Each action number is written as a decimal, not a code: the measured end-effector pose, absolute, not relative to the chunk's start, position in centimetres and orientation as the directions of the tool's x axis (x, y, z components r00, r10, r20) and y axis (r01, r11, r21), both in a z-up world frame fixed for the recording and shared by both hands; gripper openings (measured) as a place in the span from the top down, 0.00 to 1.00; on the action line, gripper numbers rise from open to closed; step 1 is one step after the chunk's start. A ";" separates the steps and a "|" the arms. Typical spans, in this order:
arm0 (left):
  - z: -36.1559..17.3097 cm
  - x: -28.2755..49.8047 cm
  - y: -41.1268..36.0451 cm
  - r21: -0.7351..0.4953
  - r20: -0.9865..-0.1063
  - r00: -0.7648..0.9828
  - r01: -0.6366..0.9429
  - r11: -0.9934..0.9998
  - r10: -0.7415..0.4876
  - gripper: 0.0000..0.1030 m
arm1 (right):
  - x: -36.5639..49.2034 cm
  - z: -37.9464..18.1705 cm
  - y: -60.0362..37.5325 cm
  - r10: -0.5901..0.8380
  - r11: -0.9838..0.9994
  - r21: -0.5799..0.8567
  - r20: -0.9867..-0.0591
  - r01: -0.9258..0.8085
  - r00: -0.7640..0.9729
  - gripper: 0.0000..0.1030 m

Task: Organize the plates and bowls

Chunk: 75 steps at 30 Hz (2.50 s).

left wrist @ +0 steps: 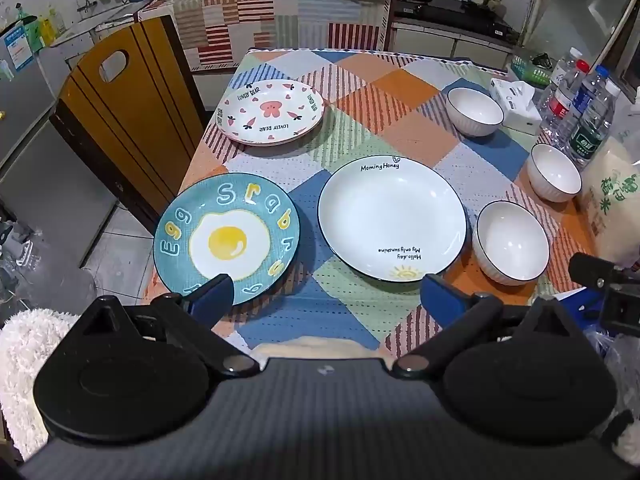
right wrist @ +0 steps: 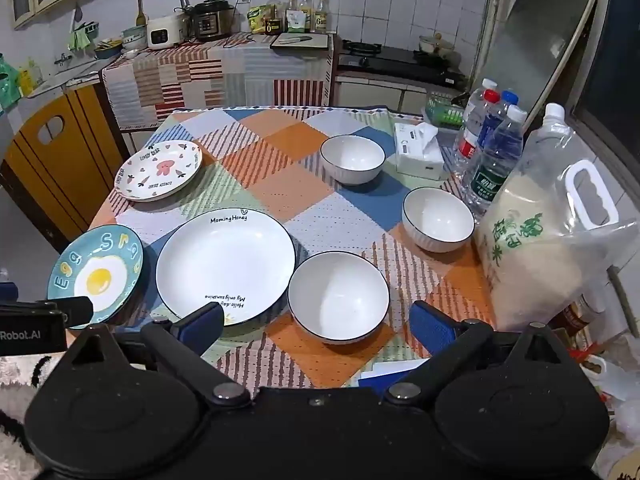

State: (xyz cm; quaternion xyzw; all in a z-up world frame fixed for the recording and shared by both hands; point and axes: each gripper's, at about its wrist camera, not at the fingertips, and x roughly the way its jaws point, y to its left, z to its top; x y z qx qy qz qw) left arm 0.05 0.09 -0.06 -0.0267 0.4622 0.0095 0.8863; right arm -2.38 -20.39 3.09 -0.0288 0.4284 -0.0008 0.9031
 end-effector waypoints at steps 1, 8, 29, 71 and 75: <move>0.0 0.0 0.0 -0.030 -0.816 0.578 -0.038 0.999 -0.003 0.02 | -2.3 3.0 -20.5 -0.017 0.999 -0.042 -0.777 -0.024 0.630 0.02; 0.2 0.0 0.4 -0.056 -0.813 0.581 -0.034 0.998 -0.026 0.03 | -2.5 2.9 -20.3 -0.039 0.997 -0.071 -0.772 -0.025 0.635 0.02; -0.8 -0.8 0.2 -0.009 -0.769 0.639 -0.032 0.999 0.014 0.02 | -2.7 2.1 -20.3 -0.060 0.993 -0.109 -0.760 -0.036 0.647 0.02; -0.9 -1.5 0.4 -0.065 -0.769 0.636 0.020 0.998 -0.063 0.02 | -3.2 1.5 -21.2 -0.055 0.992 -0.118 -0.723 -0.045 0.689 0.02; -0.9 -1.5 0.3 -0.063 -0.771 0.634 0.022 0.998 -0.063 0.03 | -3.2 1.4 -21.2 -0.053 0.992 -0.116 -0.725 -0.046 0.687 0.02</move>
